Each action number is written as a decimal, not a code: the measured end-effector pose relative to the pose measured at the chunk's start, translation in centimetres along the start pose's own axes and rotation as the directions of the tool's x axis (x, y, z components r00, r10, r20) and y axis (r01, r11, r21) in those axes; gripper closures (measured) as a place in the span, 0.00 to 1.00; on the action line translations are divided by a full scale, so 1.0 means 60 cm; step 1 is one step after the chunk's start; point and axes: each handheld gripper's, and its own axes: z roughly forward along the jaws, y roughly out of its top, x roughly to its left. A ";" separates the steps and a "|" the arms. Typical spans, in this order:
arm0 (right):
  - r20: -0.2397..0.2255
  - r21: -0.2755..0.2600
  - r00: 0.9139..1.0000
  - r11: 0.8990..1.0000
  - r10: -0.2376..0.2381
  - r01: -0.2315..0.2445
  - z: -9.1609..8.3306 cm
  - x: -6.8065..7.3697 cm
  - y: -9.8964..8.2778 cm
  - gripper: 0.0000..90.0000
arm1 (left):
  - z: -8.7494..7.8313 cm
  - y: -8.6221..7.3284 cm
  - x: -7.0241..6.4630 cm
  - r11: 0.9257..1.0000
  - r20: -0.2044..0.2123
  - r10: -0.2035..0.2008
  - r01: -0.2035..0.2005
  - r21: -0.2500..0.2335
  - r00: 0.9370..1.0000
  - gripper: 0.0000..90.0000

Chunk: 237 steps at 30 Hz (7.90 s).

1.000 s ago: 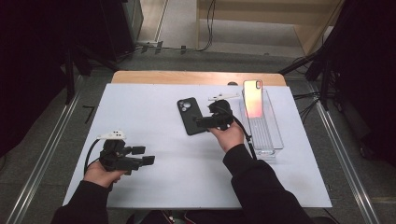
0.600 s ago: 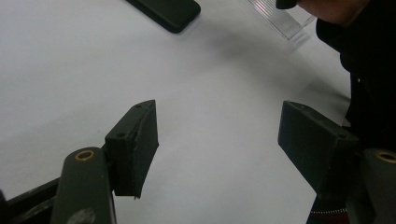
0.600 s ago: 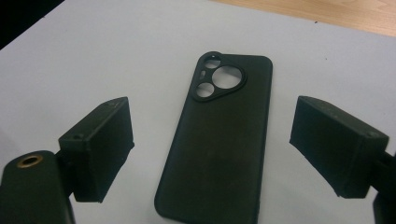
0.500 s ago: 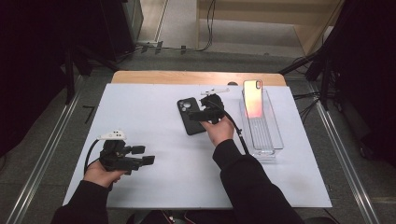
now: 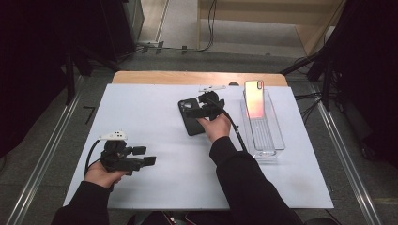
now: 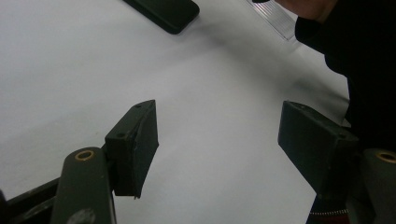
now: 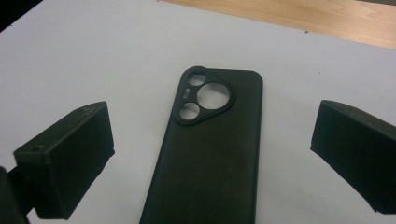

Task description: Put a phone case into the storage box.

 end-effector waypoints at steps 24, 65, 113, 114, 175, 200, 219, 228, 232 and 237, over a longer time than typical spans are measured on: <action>0.018 0.011 1.000 1.000 0.015 -0.016 0.034 0.014 0.003 0.00 | 0.001 0.001 0.000 1.000 0.003 0.006 -0.006 0.004 1.000 0.33; 0.083 0.098 0.996 0.995 -0.036 0.028 0.081 0.025 -0.060 0.05 | 0.002 0.001 0.000 1.000 0.002 0.014 -0.014 -0.001 1.000 0.33; -0.044 -0.015 0.997 0.998 -0.057 0.056 -0.022 0.016 -0.031 0.14 | 0.010 0.013 -0.004 1.000 0.003 0.010 -0.010 -0.006 1.000 0.33; -0.056 -0.020 0.997 0.999 -0.049 0.048 -0.028 0.016 -0.032 0.14 | 0.011 0.015 -0.005 1.000 -0.003 0.013 -0.013 -0.008 1.000 0.33; -0.189 -0.100 0.981 0.994 0.033 -0.052 -0.154 0.037 -0.183 0.14 | 0.065 0.128 -0.030 0.973 -0.055 -0.224 0.220 -0.064 0.973 0.32; -0.268 -0.180 0.956 0.969 0.120 -0.172 -0.147 0.077 -0.187 0.14 | 0.109 0.163 -0.020 0.955 -0.106 -0.295 0.289 -0.066 0.950 0.39; -0.312 -0.194 0.945 0.966 0.101 -0.168 -0.138 0.096 -0.192 0.14 | 0.102 0.159 -0.008 0.901 0.011 -0.422 0.421 -0.101 0.907 0.80; -0.289 -0.203 0.955 0.970 0.068 -0.130 -0.135 0.101 -0.190 0.13 | 0.097 0.159 -0.013 0.888 0.084 -0.437 0.445 -0.120 0.895 0.86; -0.279 -0.205 0.959 0.973 0.044 -0.104 -0.138 0.100 -0.187 0.12 | 0.094 0.159 -0.013 0.882 0.109 -0.444 0.455 -0.123 0.889 0.87; -0.294 -0.202 0.955 0.979 -0.029 -0.033 -0.141 0.092 -0.175 0.00 | 0.085 0.162 -0.019 0.889 0.095 -0.426 0.436 -0.141 0.900 0.87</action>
